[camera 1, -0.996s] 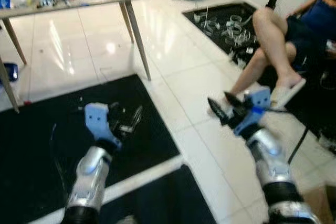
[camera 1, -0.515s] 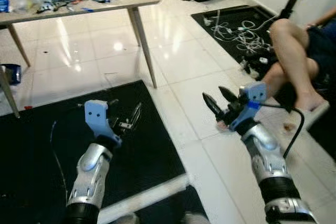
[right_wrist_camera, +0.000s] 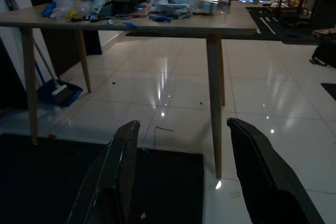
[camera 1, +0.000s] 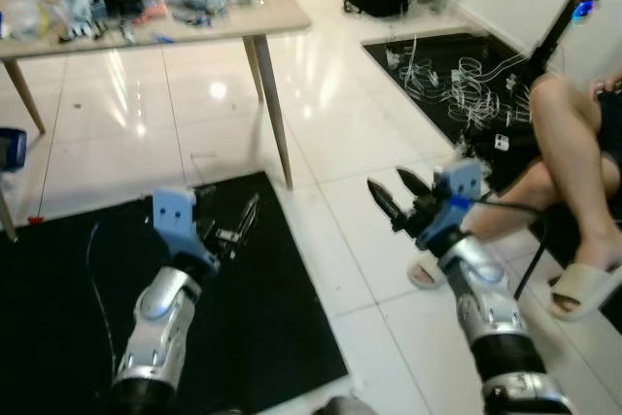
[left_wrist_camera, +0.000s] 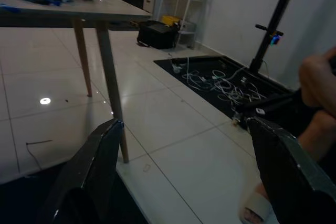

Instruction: Picking trash to rubbish bin

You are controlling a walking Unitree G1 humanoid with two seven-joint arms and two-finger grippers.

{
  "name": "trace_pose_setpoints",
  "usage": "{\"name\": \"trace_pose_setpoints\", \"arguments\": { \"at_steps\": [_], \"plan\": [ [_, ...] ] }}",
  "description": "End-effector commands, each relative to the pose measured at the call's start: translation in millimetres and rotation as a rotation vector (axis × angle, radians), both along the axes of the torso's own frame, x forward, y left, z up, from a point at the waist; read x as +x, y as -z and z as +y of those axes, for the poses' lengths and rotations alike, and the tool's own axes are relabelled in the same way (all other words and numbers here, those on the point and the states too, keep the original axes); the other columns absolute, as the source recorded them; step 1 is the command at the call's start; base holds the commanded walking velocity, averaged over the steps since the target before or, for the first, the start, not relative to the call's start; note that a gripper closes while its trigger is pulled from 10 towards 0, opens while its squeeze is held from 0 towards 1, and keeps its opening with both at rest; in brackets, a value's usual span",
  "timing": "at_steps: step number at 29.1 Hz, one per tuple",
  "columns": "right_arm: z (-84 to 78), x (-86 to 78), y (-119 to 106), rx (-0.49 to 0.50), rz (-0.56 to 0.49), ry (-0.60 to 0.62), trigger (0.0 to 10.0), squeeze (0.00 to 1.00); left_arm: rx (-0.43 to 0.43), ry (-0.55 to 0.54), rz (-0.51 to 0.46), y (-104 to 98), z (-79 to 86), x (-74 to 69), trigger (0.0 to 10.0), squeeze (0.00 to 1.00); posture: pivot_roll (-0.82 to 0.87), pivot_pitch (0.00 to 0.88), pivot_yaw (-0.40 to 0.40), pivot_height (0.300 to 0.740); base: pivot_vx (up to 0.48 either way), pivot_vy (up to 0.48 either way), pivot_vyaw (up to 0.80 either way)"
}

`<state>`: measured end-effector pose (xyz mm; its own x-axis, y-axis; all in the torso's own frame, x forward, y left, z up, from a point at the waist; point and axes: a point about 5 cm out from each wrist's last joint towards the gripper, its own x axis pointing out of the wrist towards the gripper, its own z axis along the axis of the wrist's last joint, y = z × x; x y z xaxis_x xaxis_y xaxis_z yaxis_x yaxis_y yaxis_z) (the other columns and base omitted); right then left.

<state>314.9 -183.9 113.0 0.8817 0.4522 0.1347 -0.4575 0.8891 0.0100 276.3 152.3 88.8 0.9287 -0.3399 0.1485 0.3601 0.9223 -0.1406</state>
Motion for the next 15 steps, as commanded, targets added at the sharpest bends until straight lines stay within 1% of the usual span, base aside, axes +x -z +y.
{"name": "trace_pose_setpoints", "arguments": {
  "at_steps": [1,3,11,15],
  "plan": [
    [2.7,-1.5,3.2,-0.003,0.01,-0.019,10.0,0.0,0.005,-0.006,0.018,4.2,3.1,-2.3,10.0,0.0,-0.06,0.0,-0.024,0.74,0.48,0.0,0.0],
    [3.1,-1.7,3.1,-0.007,0.008,-0.026,10.0,0.0,0.005,-0.006,0.018,4.3,3.1,-2.3,10.0,0.0,-0.06,0.0,-0.024,0.74,0.48,0.0,0.0],
    [3.2,-1.9,4.1,-0.017,0.015,-0.035,10.0,0.0,0.005,-0.007,0.017,4.2,3.5,-2.1,10.0,0.0,-0.06,0.0,-0.025,0.74,0.48,0.0,0.77],
    [2.8,-1.5,4.8,0.0,0.019,-0.03,10.0,0.0,0.005,-0.007,0.016,4.2,4.2,-2.0,10.0,0.0,-0.06,0.0,-0.023,0.74,0.48,0.0,0.77]
  ]
}}
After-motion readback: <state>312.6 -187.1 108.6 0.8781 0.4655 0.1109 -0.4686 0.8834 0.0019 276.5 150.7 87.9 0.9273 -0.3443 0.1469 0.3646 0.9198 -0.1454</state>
